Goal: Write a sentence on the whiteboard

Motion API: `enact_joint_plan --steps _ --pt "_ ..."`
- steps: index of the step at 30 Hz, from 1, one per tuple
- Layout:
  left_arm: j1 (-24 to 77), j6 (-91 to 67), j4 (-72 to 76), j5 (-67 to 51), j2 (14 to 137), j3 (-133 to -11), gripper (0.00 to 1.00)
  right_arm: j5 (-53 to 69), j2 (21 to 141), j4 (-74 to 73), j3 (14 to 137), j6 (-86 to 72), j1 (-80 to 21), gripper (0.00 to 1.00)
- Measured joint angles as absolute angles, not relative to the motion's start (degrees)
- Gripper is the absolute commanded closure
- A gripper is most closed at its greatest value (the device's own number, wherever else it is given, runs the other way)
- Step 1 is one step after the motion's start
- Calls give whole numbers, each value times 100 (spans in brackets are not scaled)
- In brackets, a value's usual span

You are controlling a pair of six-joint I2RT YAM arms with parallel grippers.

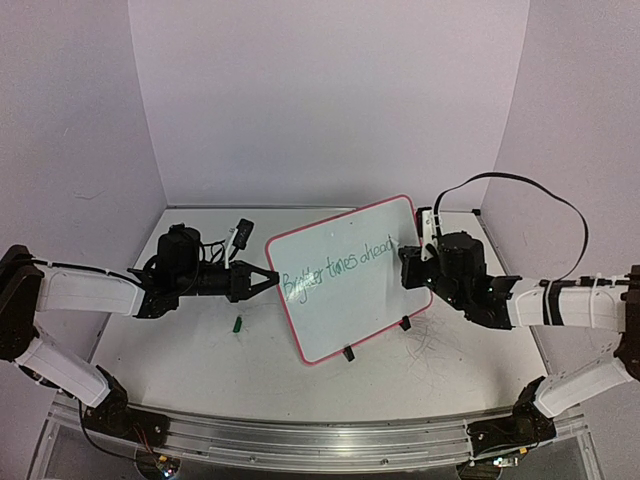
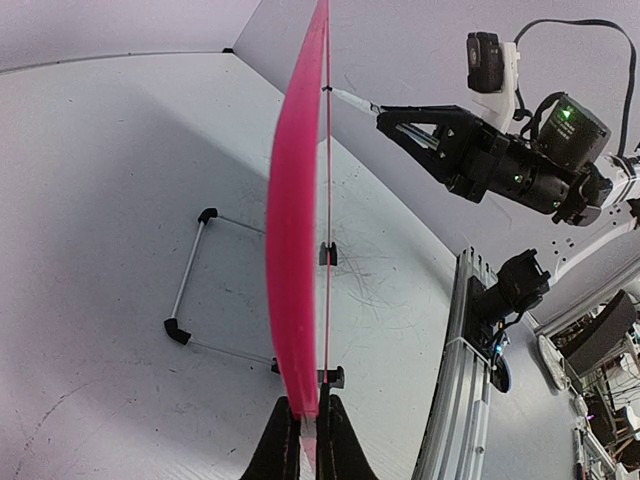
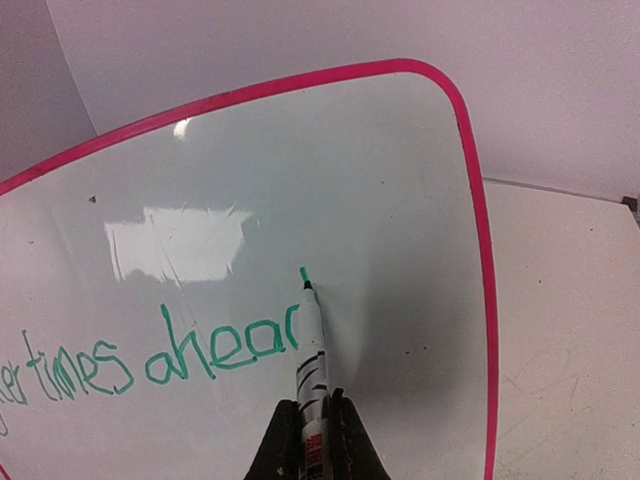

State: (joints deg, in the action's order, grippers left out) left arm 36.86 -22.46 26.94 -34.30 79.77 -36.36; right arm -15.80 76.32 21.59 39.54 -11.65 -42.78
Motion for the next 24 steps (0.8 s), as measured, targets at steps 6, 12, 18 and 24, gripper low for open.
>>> enact_joint_plan --steps 6,12,18,24 --pt "3686 -2248 2694 -3430 7977 -3636 100 -1541 7544 2089 3766 -1256 -4278 100" --pt "3686 -2248 2696 -3430 7977 -3636 100 -1530 7489 2074 3674 -1324 -4278 100" --pt "3686 -2248 2696 -3430 7977 -3636 100 -1531 7464 2024 3640 -1341 -4278 100" --pt "3686 -2246 2694 -3430 7977 -3636 100 -1529 7373 1961 3598 -1339 -4278 100"
